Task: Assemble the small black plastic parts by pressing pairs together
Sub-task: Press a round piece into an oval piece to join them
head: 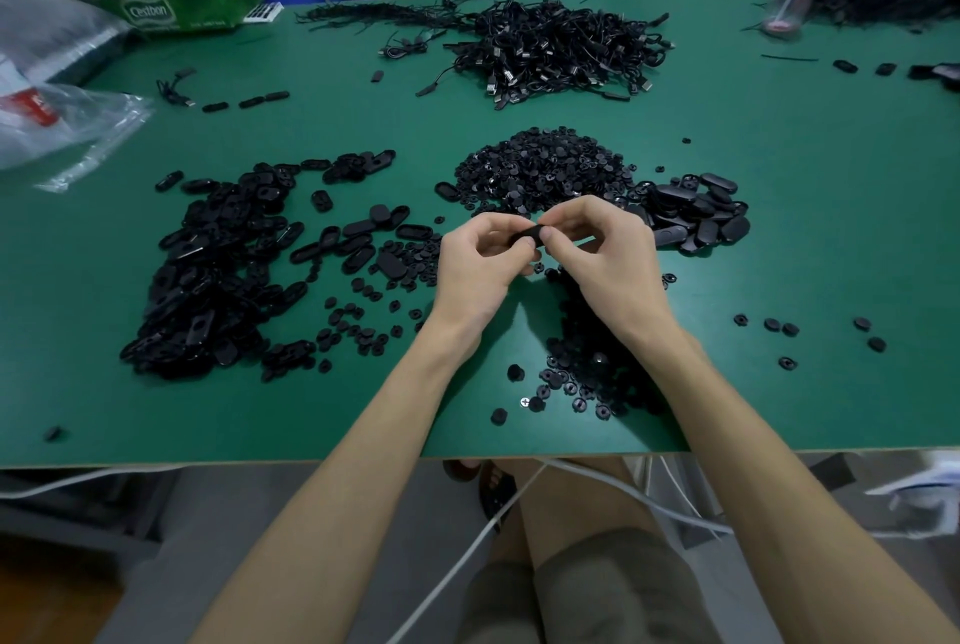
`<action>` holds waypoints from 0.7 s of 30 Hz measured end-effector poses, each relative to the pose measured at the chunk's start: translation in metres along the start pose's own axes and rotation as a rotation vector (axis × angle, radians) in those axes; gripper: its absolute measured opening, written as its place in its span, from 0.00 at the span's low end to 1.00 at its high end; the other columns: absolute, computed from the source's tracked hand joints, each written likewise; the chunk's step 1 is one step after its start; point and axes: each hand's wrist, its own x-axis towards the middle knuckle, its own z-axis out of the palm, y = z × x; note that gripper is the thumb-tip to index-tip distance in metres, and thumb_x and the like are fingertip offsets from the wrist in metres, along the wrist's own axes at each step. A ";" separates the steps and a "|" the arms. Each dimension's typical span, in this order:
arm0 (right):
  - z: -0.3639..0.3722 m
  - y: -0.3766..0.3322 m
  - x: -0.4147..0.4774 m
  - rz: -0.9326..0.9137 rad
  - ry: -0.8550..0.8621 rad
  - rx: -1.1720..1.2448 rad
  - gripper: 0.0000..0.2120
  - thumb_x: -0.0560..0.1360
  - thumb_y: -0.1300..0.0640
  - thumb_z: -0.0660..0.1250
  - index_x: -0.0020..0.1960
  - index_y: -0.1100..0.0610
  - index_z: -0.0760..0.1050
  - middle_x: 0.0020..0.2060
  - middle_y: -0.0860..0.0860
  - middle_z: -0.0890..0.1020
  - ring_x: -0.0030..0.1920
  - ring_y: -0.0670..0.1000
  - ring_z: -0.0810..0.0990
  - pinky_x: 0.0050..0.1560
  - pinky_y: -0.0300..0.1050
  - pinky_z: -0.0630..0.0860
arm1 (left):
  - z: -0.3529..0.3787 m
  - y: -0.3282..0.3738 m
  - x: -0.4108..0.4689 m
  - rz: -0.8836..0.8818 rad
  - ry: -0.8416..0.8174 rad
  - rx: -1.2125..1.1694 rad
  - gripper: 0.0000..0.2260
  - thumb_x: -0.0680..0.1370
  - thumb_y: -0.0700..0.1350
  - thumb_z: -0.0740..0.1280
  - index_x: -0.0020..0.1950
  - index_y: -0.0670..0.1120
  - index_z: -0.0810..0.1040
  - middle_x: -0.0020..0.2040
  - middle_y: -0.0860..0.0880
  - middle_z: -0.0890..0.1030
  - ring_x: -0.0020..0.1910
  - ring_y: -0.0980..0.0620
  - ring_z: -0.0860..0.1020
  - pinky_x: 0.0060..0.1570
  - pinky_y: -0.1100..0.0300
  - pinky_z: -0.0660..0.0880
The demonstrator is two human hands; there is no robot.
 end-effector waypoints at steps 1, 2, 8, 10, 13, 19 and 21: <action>0.000 0.000 0.000 -0.004 -0.004 0.002 0.04 0.77 0.62 0.72 0.49 0.56 0.84 0.42 0.43 0.85 0.44 0.41 0.82 0.44 0.31 0.75 | 0.000 0.000 0.000 -0.004 0.007 0.003 0.05 0.77 0.34 0.72 0.50 0.42 0.84 0.43 0.45 0.86 0.41 0.51 0.84 0.50 0.52 0.83; 0.000 -0.001 0.000 -0.007 -0.007 0.001 0.04 0.77 0.63 0.72 0.49 0.56 0.84 0.42 0.44 0.85 0.44 0.41 0.82 0.43 0.31 0.74 | 0.000 0.001 0.000 -0.009 0.014 0.003 0.06 0.76 0.34 0.72 0.49 0.42 0.85 0.43 0.44 0.86 0.41 0.48 0.85 0.52 0.49 0.84; 0.001 -0.003 -0.001 -0.013 -0.028 -0.016 0.04 0.76 0.64 0.73 0.48 0.56 0.84 0.41 0.45 0.85 0.43 0.41 0.82 0.42 0.32 0.74 | 0.002 0.003 -0.001 -0.035 0.053 0.014 0.07 0.74 0.33 0.72 0.48 0.42 0.84 0.44 0.40 0.86 0.44 0.41 0.85 0.55 0.43 0.82; 0.001 -0.003 -0.001 -0.015 -0.030 -0.023 0.04 0.76 0.64 0.73 0.48 0.56 0.84 0.40 0.45 0.85 0.42 0.40 0.82 0.42 0.31 0.74 | 0.004 0.003 -0.001 -0.036 0.059 0.038 0.06 0.74 0.33 0.72 0.47 0.43 0.84 0.43 0.41 0.86 0.43 0.43 0.85 0.54 0.44 0.83; 0.002 -0.003 -0.002 -0.013 -0.028 -0.032 0.04 0.76 0.64 0.72 0.48 0.56 0.84 0.40 0.45 0.85 0.42 0.40 0.82 0.42 0.31 0.74 | 0.004 0.002 -0.001 -0.030 0.060 0.041 0.06 0.74 0.33 0.72 0.48 0.41 0.84 0.44 0.40 0.86 0.45 0.40 0.85 0.54 0.45 0.83; 0.001 -0.002 -0.001 0.005 0.016 0.006 0.06 0.76 0.64 0.71 0.50 0.55 0.83 0.41 0.46 0.85 0.43 0.44 0.82 0.46 0.40 0.79 | -0.001 0.002 -0.001 -0.029 0.011 -0.059 0.05 0.78 0.34 0.73 0.53 0.38 0.85 0.44 0.42 0.87 0.42 0.46 0.86 0.51 0.52 0.84; 0.001 -0.002 -0.001 0.013 0.001 0.026 0.09 0.76 0.65 0.71 0.52 0.53 0.83 0.41 0.48 0.85 0.43 0.47 0.83 0.46 0.44 0.80 | -0.001 0.002 -0.001 -0.031 0.008 -0.087 0.06 0.78 0.34 0.73 0.54 0.38 0.85 0.44 0.41 0.87 0.43 0.43 0.87 0.52 0.50 0.84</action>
